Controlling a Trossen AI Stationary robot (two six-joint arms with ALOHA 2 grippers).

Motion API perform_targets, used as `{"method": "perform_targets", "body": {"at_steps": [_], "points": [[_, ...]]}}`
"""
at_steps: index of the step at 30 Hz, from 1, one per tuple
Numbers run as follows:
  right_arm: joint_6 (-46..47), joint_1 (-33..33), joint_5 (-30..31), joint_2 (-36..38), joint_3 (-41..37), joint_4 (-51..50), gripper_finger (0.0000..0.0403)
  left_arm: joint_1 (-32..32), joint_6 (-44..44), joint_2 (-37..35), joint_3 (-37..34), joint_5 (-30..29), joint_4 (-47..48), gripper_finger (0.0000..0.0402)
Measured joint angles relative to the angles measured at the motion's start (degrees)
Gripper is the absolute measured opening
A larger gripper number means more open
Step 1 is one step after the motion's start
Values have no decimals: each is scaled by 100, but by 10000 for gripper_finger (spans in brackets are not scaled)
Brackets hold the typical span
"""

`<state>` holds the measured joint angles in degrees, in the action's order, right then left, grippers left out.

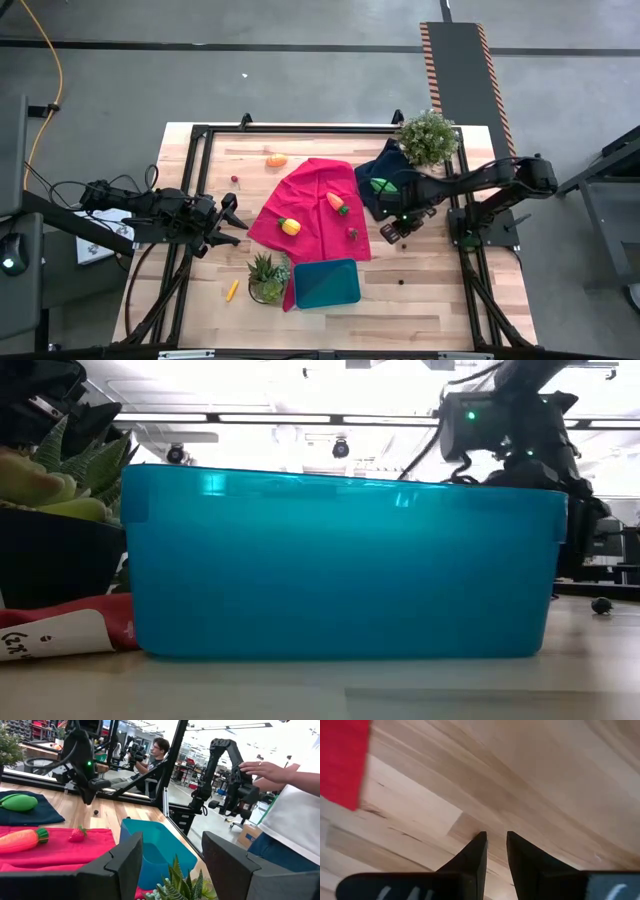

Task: Pick and placing Produce into tupperware
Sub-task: Put the top blue berry into the blue bin

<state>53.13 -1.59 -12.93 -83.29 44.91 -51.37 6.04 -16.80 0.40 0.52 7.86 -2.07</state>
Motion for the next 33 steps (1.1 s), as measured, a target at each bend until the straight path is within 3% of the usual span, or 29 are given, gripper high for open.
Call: {"method": "perform_targets", "body": {"at_steps": [19,27,33], "points": [[229,202,-184,0,-182,577,69,-1,-2,0,0,1,0,193],[340,246,-88,0,-182,577,115,0,-2,0,2,0,-1,193],[497,458,198,0,-182,576,122,-2,-1,0,1,2,-1,193]]}}
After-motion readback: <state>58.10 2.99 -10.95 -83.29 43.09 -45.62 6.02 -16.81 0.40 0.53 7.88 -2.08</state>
